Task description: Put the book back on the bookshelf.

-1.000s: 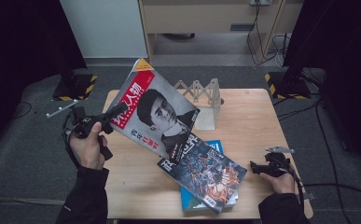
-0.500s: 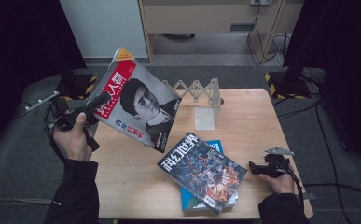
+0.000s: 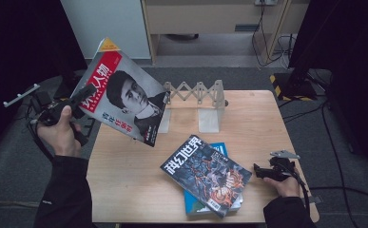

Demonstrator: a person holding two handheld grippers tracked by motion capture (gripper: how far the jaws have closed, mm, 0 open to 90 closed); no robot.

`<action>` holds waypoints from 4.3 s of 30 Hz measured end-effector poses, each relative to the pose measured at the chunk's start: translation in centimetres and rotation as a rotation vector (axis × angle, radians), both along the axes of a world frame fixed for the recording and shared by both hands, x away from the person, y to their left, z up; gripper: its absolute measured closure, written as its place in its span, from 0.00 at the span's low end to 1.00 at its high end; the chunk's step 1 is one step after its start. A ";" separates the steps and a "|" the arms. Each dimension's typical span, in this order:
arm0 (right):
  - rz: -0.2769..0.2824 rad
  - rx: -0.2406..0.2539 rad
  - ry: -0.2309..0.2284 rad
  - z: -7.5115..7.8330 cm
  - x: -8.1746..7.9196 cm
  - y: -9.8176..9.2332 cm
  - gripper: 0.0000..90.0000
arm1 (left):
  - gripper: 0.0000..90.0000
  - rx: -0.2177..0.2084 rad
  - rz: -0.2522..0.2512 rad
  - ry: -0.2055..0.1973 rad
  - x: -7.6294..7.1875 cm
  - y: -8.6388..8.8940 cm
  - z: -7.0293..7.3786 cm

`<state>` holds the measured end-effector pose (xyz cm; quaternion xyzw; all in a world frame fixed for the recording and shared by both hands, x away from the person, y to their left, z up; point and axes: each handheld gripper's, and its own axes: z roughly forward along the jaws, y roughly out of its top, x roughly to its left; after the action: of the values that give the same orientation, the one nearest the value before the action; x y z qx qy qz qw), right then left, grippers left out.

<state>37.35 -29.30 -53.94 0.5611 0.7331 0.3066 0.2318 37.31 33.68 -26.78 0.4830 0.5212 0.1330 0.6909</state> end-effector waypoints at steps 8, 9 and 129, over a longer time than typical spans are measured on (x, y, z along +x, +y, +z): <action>0.000 0.001 0.001 0.0 0.0 0.1 0.03 | 0.95 0.043 0.066 -0.008 0.9 0.0 0.8; 0.001 0.001 0.001 0.0 0.0 0.1 0.03 | 0.95 0.052 0.071 -0.008 1.1 -0.1 0.9; 0.045 0.003 0.003 0.0 -0.1 0.6 0.03 | 0.96 0.622 0.237 0.295 11.4 -11.5 -5.3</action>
<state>37.28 -28.67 -53.93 0.5452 0.7454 0.3123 0.2228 48.72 22.22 -32.12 0.6202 0.6023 0.2933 0.4081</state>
